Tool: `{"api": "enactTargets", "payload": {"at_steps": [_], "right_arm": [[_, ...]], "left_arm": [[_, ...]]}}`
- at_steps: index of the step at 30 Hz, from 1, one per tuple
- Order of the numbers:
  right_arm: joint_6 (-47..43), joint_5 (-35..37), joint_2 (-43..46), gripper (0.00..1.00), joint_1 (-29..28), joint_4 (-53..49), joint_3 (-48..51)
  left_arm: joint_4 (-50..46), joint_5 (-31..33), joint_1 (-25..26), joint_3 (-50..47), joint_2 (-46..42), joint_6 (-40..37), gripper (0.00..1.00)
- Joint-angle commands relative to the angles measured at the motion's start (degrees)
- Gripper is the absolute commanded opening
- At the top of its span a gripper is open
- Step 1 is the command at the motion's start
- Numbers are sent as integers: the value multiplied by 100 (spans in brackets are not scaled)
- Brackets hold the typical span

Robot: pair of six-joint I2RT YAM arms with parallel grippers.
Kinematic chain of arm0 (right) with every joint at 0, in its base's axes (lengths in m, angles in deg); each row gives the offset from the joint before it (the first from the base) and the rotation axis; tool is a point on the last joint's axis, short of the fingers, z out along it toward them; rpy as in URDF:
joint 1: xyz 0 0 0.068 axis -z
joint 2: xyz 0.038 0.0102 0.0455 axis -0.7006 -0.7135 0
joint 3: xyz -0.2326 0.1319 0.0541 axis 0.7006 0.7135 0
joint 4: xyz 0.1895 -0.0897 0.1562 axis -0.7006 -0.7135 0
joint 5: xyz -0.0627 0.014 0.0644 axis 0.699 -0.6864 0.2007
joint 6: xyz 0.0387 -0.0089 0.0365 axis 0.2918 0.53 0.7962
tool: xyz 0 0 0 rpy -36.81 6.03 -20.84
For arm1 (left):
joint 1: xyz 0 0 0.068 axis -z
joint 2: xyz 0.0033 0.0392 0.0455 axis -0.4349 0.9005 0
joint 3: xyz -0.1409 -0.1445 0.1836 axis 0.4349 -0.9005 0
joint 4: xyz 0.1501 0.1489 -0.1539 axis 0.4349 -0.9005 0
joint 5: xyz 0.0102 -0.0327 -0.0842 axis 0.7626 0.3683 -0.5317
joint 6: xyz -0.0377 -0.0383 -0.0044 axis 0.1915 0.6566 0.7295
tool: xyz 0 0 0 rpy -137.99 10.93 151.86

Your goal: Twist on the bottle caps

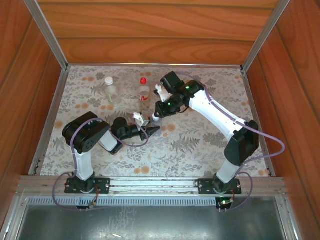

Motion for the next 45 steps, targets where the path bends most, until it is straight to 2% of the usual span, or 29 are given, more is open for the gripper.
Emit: {"api": "enactTargets", "payload": {"at_steps": [1,7,11,15,18,24,27,31,36,40,45], "right_arm": [[112,-160,191,38,16,-123,256],[86,-35,692,53,48,410,484],[-140,-139,717,54,147,649,561],[-924,-202,700,56,147,726,553],[-1215,-265,685,51,200,980,602],[-2179,-157,360,56,216,48,-171],[-2410,-87,288,51,221,-181,-367],[-1967,-90,-88,40,229,-230,-610],[-1620,-268,-471,34,272,-413,-765],[-1542,-468,-503,32,294,-407,-682],[-1480,-555,-435,24,316,-380,-545]], "left_arm": [[-541,-11,-57,27,92,149,52],[-591,-143,-65,55,120,76,52],[-626,-218,-57,54,105,55,52],[-702,-388,-74,52,92,34,52],[-757,-493,-96,102,119,44,52],[-961,-651,-138,114,39,31,52],[-982,-711,-146,120,57,25,52],[-1000,-757,-144,140,57,4,52],[-1014,-763,-144,122,40,-11,52],[-1026,-757,-160,87,30,-24,52],[-1042,-750,-170,121,49,19,52]]}}
